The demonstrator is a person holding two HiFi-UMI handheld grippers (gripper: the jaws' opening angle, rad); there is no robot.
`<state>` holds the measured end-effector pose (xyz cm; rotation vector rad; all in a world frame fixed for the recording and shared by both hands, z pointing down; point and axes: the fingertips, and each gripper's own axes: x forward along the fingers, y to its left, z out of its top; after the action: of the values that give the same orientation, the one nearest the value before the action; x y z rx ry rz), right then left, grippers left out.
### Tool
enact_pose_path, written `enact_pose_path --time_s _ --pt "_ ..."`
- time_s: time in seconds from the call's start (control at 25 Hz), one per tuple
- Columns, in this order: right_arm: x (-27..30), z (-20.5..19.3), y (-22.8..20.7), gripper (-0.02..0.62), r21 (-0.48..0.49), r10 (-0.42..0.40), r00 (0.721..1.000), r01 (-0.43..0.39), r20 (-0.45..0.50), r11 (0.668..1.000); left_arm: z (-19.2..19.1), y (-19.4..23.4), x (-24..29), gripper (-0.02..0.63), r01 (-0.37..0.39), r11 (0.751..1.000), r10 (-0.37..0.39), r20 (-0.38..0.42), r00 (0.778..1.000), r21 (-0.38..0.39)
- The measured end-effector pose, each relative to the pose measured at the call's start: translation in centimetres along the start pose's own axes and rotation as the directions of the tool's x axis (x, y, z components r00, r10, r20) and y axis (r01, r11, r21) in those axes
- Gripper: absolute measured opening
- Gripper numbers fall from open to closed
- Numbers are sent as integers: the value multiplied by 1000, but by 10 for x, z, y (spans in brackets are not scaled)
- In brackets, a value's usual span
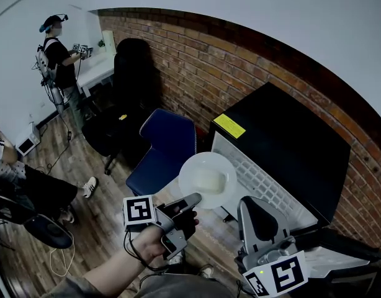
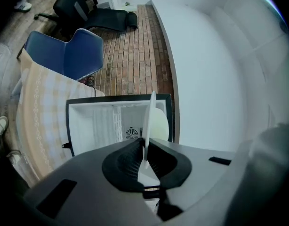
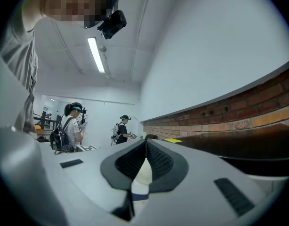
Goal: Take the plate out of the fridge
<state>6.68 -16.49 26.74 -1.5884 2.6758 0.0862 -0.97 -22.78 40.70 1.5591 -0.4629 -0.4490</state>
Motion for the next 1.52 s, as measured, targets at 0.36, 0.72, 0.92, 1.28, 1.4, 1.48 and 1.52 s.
enact_pose_path --time_s 0.36,0.72,0.92,1.28,1.4,1.48,1.52 --pt "20 -2 29 31 4 112 994 -112 3 994 24 4 -45 31 -22 1000 21 135 991 12" --pt "42 -20 67 32 19 222 974 -222 -33 975 40 21 -92 31 -43 999 44 233 972 -8" --pt "49 -30 89 32 30 276 960 -275 -48 961 45 34 -115 31 -61 998 65 272 960 -24" --pt "52 -63 115 31 43 322 940 -319 -114 947 45 62 -148 31 -95 994 109 322 941 -58" --pt "51 -65 114 31 33 313 943 -311 -113 950 44 66 -152 31 -96 993 113 327 938 -66" --pt "50 -65 111 31 34 305 946 -303 -113 952 44 66 -152 31 -94 993 113 328 938 -72" --pt "50 -65 109 31 35 301 947 -299 -114 954 43 66 -151 31 -93 993 113 328 938 -75"
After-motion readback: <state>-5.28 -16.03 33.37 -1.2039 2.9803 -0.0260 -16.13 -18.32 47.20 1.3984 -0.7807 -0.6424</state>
